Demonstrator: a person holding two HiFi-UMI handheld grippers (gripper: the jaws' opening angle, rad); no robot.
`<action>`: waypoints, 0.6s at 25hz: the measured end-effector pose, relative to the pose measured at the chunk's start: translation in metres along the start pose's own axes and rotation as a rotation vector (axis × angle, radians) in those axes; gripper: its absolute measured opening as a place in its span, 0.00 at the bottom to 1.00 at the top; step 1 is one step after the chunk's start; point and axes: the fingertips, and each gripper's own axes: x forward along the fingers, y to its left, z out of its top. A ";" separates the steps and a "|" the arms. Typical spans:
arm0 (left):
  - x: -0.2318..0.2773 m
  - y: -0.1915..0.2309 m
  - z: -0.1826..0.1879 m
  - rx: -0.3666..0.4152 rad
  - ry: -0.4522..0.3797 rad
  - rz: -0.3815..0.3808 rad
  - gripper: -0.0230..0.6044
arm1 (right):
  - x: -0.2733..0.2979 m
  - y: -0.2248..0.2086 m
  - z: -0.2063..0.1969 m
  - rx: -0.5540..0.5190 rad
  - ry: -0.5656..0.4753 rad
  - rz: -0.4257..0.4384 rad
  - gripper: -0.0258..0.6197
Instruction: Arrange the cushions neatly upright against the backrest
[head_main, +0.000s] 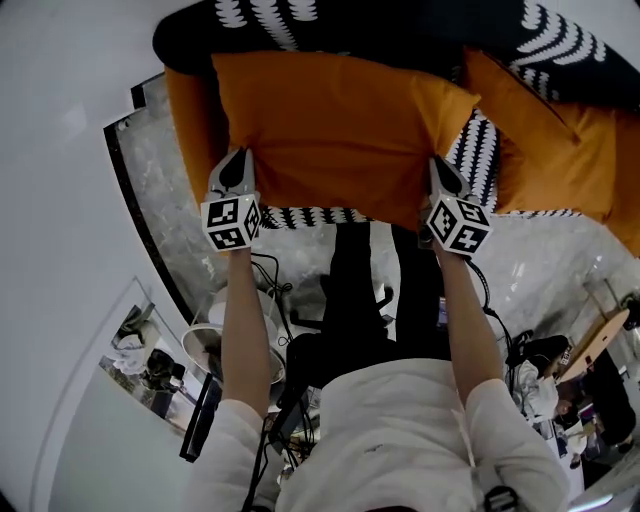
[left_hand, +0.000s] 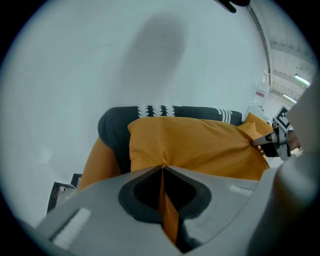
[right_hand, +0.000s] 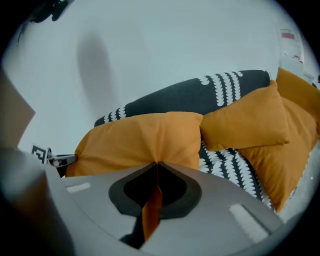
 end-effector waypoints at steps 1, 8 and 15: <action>-0.003 0.004 0.003 0.002 -0.023 0.027 0.05 | 0.002 0.004 0.007 0.000 -0.012 0.015 0.09; -0.006 0.025 0.021 -0.022 -0.108 0.163 0.05 | 0.026 0.026 0.057 -0.015 -0.079 0.090 0.08; -0.004 0.025 0.044 -0.052 -0.207 0.245 0.05 | 0.028 0.031 0.102 -0.047 -0.174 0.121 0.08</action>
